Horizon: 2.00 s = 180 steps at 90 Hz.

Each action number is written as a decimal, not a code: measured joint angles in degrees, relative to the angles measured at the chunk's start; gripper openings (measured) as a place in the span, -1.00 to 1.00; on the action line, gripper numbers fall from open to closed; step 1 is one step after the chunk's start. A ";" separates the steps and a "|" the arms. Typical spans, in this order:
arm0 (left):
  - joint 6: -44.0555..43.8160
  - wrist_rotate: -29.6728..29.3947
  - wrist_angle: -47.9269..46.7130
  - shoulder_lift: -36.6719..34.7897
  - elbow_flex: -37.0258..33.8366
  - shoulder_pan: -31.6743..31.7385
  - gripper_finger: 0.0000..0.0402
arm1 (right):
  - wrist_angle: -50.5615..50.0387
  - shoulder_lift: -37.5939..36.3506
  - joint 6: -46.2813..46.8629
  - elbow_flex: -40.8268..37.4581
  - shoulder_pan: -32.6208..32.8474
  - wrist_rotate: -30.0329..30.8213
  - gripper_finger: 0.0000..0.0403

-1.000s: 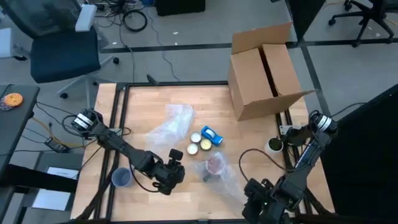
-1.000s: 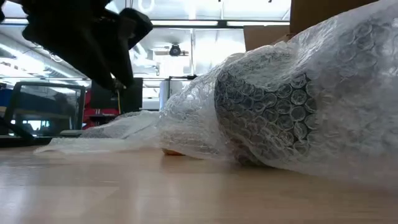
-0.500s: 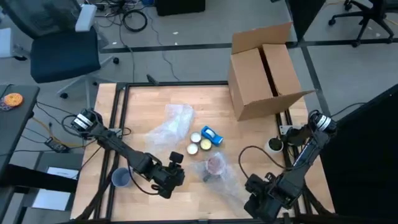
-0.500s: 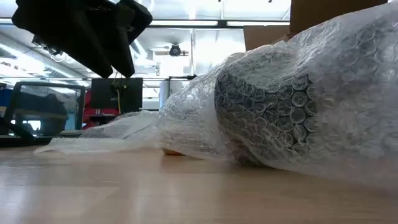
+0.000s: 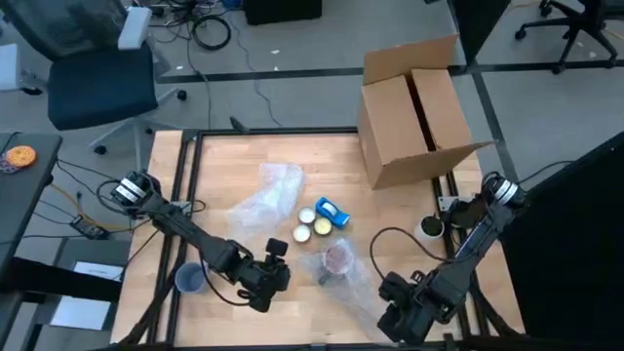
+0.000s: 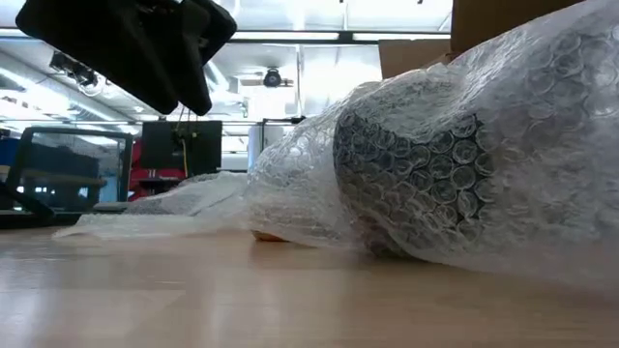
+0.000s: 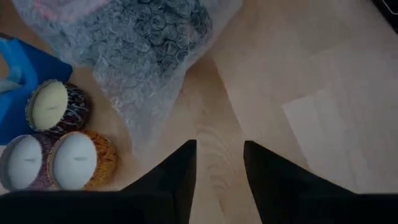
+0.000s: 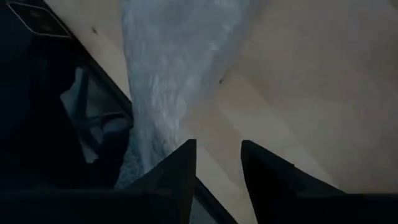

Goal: Wrap mug
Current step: Wrap the black mug with the transparent bubble wrap

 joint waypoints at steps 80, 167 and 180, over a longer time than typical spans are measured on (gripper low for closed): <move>0.55 0.00 1.61 0.02 0.00 -0.35 -0.40 | 12.33 -0.02 -1.76 -6.35 0.32 -0.98 -0.65; 0.52 -0.02 2.97 0.04 0.00 -0.39 -0.40 | 20.22 -4.34 1.82 -6.29 -0.15 4.63 -0.71; 0.49 -0.02 2.95 0.04 0.00 -0.39 -0.40 | 18.24 -3.80 4.48 -6.29 0.71 7.14 -0.57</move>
